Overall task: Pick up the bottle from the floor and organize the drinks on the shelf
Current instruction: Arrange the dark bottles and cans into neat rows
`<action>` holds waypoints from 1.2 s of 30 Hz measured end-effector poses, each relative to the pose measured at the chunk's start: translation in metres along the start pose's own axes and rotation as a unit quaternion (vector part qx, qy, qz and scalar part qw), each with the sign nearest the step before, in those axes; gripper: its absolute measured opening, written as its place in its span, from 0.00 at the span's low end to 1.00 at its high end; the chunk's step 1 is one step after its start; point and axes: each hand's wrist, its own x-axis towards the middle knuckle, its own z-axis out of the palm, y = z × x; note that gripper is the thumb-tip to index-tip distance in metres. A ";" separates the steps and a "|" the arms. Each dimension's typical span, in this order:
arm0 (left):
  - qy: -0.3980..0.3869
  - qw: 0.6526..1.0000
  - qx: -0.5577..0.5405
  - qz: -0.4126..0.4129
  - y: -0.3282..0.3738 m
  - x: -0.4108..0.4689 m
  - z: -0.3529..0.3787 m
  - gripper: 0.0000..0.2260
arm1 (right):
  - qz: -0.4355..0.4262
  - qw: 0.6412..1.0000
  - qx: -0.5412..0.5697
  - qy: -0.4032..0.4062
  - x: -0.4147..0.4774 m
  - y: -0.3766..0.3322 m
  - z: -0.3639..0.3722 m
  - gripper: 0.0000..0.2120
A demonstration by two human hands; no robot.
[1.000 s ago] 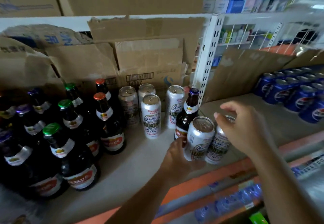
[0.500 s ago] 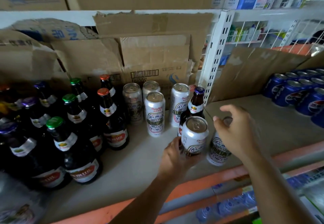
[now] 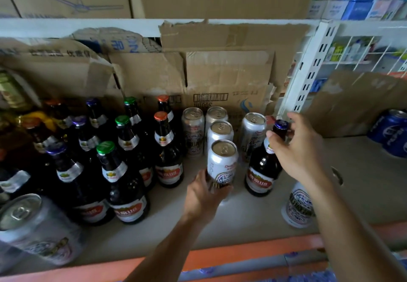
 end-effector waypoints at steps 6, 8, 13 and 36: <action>-0.004 1.000 0.001 -0.011 0.001 0.002 0.000 0.23 | -0.009 1.000 -0.006 -0.001 0.006 -0.002 0.004 0.15; -0.001 1.000 0.001 -0.022 0.000 -0.004 -0.001 0.23 | -0.012 1.000 -0.004 0.016 0.006 -0.002 0.004 0.12; -0.006 0.995 0.005 -0.098 -0.013 -0.028 0.000 0.18 | -0.021 0.998 0.005 0.050 -0.006 -0.004 -0.001 0.08; -0.195 0.817 -0.398 -0.368 -0.025 -0.086 -0.078 0.12 | 0.051 0.976 0.211 0.007 -0.068 -0.065 0.007 0.06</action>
